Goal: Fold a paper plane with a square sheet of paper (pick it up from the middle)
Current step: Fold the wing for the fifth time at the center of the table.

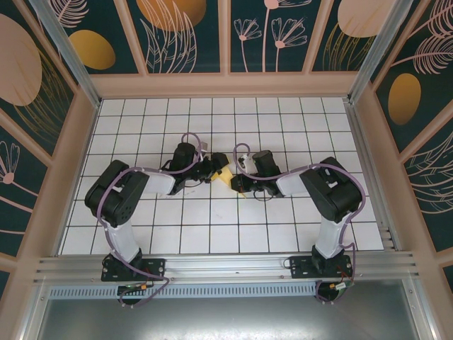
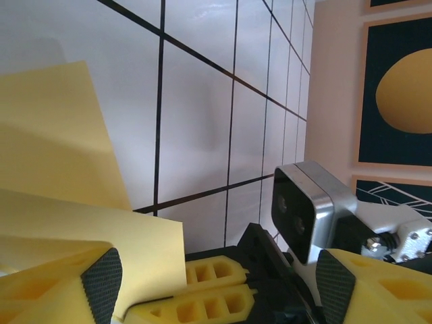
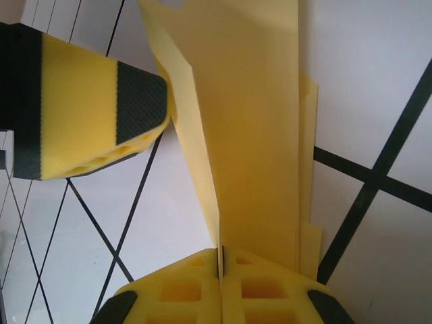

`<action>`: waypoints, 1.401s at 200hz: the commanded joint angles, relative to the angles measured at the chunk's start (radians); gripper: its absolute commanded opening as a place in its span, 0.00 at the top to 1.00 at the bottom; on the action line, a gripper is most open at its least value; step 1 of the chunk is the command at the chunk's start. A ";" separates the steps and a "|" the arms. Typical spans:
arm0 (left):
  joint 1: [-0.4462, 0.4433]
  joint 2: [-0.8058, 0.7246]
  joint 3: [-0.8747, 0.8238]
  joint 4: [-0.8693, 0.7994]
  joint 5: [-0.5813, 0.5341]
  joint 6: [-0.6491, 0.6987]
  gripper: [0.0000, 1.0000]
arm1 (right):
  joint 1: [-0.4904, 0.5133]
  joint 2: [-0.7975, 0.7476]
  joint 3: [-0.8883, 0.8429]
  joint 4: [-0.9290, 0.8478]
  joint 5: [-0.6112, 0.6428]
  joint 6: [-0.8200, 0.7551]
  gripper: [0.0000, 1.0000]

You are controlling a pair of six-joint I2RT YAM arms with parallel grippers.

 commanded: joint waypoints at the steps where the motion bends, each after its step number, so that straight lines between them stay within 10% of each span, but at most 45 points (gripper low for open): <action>1: -0.007 0.028 0.026 -0.006 0.017 -0.007 0.22 | -0.004 0.031 0.012 -0.009 -0.015 0.005 0.94; 197: -0.008 0.079 0.063 -0.156 -0.043 0.037 0.20 | -0.019 -0.052 0.042 -0.135 -0.098 0.036 0.78; 280: -0.008 0.067 0.070 -0.166 -0.042 0.051 0.19 | -0.027 -0.022 0.003 -0.130 -0.095 0.003 0.86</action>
